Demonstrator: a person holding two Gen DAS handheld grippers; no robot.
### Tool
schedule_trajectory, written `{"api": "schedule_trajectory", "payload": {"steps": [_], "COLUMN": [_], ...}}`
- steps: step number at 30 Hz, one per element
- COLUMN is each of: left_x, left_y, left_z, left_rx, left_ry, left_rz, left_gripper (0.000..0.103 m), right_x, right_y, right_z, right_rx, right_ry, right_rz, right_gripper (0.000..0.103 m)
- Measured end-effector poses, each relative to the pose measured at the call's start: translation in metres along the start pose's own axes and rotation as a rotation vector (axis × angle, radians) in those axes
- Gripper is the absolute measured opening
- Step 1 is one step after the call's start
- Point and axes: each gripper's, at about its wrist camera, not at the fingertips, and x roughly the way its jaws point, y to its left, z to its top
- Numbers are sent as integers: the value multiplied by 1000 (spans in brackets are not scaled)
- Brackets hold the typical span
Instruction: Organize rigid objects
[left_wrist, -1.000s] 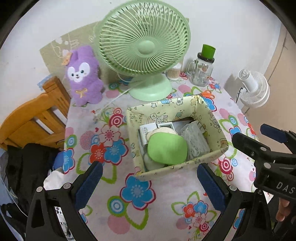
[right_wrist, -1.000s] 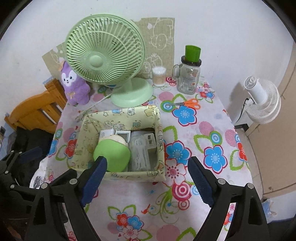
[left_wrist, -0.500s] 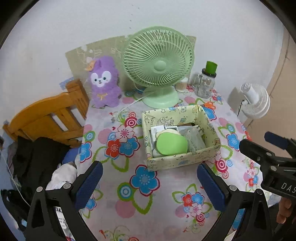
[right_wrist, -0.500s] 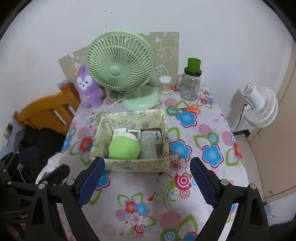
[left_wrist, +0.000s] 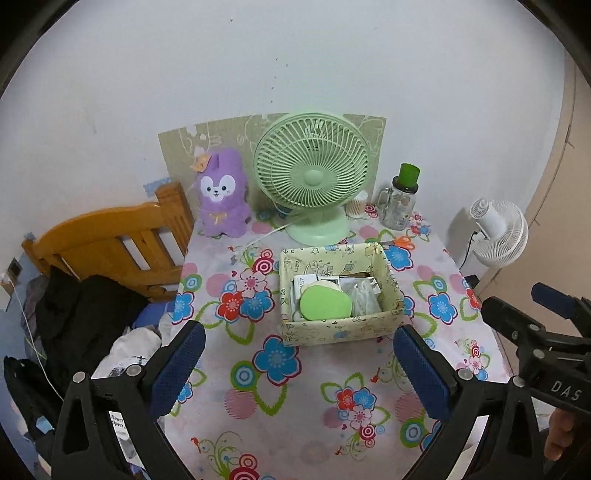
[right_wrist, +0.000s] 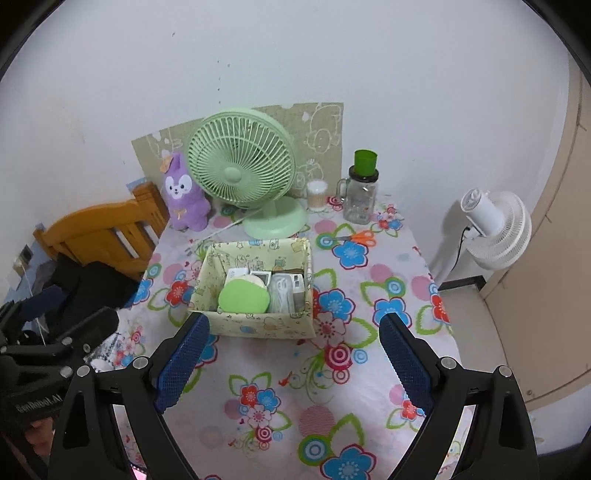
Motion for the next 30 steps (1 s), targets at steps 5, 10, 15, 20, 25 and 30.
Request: {"api": "schedule_trajectory", "payload": {"steps": [5,10,15,20,25,30], "left_x": [-8,-14,-24,-27,-30,-30], "left_y": [-1,-6,-11,-13,-12,-12], "left_z": [-6,-11,-11,-12,-13,-13], "left_rx": [-27,-29,-24,-29,-43,-48], "left_ry": [-8,-10,-32,-30,-32,-32], "left_rz": [17,7,23,29,38,39], "left_gripper": [103,102,103,103,103,103], "right_x": [-10,-16,-24,-34,-35,-34], "right_y": [-1,0,1,4,2,2], "right_z": [-6,-13,-16,-16,-17,-16], "right_rx": [-9,-12,-15,-30,-15,-20], "right_ry": [-4,4,-8,-27,-17,-22], "right_rz": [-7,1,-27,-82,-72,-63], "right_gripper": [95,95,95,95,95,95]}}
